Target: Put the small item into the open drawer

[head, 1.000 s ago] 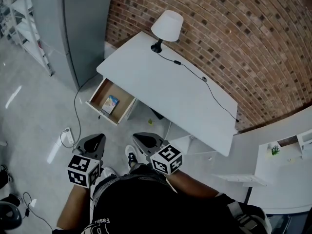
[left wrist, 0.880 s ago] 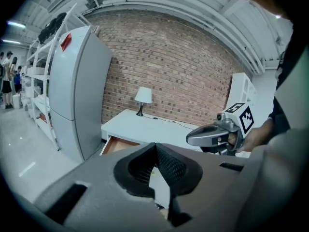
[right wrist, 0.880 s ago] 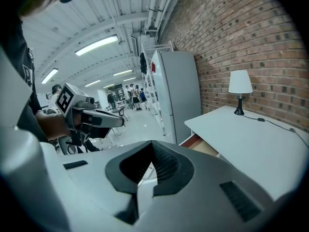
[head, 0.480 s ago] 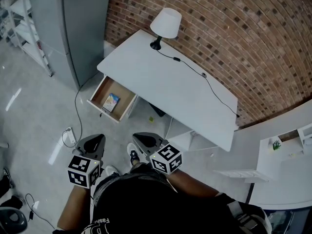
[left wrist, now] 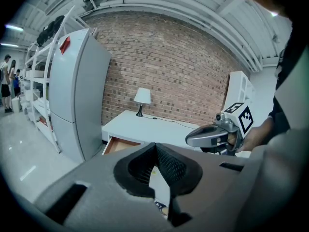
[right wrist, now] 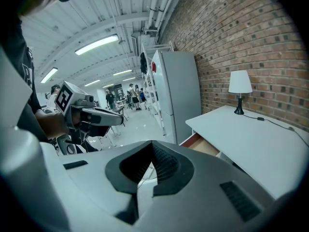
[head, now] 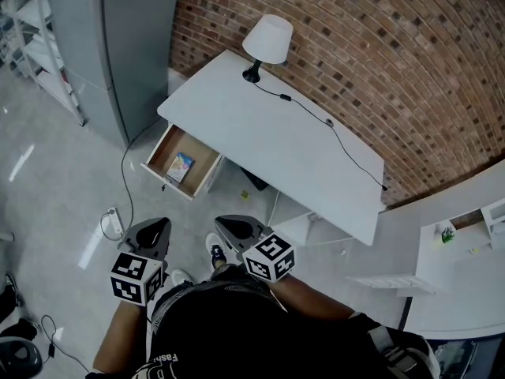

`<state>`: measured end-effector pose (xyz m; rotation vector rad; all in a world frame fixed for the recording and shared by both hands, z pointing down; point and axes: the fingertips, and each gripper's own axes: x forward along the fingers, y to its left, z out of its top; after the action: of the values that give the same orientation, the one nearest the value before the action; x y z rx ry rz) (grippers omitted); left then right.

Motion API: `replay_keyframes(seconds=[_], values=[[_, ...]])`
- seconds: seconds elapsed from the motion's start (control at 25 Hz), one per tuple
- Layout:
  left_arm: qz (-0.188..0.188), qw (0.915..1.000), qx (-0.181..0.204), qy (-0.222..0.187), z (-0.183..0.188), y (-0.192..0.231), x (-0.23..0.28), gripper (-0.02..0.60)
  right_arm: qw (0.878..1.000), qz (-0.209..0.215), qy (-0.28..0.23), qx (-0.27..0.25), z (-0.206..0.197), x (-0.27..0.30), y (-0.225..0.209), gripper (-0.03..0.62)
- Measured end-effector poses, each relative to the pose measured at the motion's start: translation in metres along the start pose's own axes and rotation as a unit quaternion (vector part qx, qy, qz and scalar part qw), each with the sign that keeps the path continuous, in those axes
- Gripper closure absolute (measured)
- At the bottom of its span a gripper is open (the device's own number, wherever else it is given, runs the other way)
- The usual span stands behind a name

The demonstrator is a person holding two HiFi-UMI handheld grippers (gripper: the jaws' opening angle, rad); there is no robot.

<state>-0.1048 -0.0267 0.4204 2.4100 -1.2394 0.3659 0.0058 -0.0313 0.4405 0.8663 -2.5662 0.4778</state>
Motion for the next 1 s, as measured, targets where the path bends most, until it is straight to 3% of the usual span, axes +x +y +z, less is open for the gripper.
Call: replay_keyframes(seconds=[1.0], values=[[-0.004, 0.9999, 0.005, 0.010, -0.008, -0.003, 0.000, 0.565, 1.000, -0.001, 0.006, -0.004, -0.004, 0.001, 0.002, 0.589]])
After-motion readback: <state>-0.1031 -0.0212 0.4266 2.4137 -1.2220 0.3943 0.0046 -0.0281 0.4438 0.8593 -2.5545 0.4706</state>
